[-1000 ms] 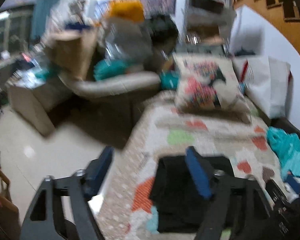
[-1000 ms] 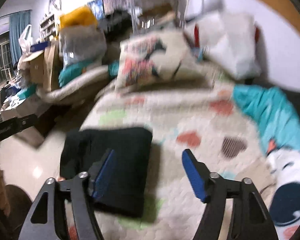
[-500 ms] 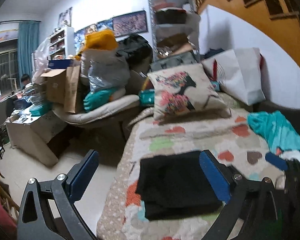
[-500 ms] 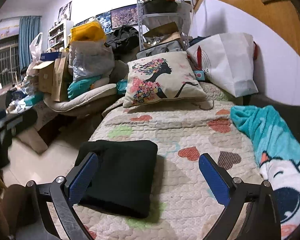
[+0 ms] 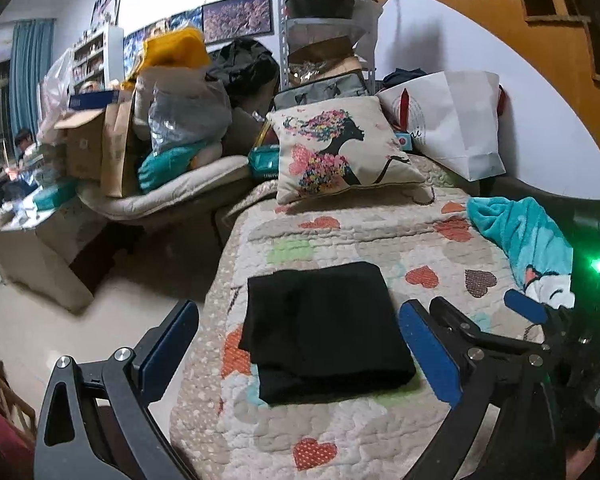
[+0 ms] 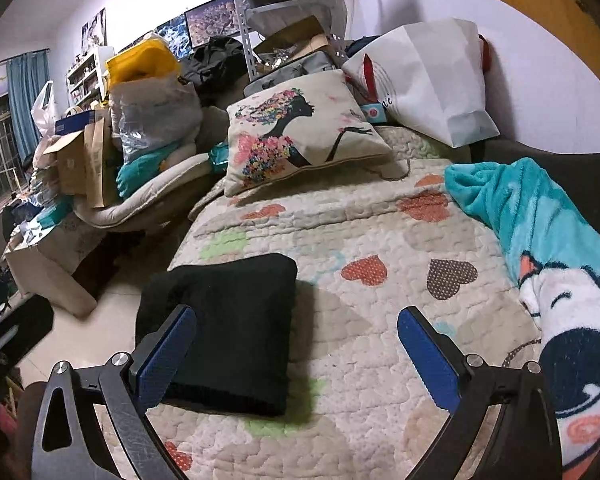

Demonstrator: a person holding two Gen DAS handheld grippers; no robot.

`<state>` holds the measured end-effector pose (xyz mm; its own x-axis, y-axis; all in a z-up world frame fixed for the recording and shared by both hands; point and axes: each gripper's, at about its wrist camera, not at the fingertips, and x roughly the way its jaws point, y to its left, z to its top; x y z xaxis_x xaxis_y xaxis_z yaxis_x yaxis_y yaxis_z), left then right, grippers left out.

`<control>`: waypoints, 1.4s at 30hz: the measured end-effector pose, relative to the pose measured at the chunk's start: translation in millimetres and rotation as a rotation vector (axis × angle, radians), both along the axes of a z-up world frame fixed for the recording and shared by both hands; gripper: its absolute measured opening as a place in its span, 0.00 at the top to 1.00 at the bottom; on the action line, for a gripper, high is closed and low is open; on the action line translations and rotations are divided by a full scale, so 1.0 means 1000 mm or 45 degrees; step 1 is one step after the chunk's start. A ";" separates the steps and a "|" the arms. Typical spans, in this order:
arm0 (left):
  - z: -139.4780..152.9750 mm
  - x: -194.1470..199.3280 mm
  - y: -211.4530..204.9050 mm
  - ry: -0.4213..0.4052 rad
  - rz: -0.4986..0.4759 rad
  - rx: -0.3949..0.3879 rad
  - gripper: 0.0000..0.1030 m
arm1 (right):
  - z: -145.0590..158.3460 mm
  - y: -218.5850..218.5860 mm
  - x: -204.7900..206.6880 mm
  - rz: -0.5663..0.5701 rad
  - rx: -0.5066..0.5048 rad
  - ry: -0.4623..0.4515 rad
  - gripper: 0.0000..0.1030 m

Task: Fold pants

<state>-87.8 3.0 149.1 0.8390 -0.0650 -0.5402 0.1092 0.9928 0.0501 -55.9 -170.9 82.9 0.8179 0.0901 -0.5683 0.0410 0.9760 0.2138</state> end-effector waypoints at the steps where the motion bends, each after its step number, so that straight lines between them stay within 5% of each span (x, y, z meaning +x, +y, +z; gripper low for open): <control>1: -0.001 0.002 0.002 0.016 0.005 -0.012 0.02 | -0.001 0.001 0.000 0.000 -0.004 0.004 0.00; 11: -0.013 0.013 0.013 0.144 0.020 -0.099 0.02 | -0.011 0.004 0.003 0.003 -0.022 0.047 0.00; 42: -0.027 0.015 0.010 0.219 -0.005 -0.075 0.02 | -0.023 0.009 0.007 0.021 -0.021 0.104 0.00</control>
<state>-72.7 12.6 122.2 0.7344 -0.1043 -0.6707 0.1153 0.9929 -0.0282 -49.2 -161.8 59.8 0.7673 0.0930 -0.6345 0.0418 0.9801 0.1943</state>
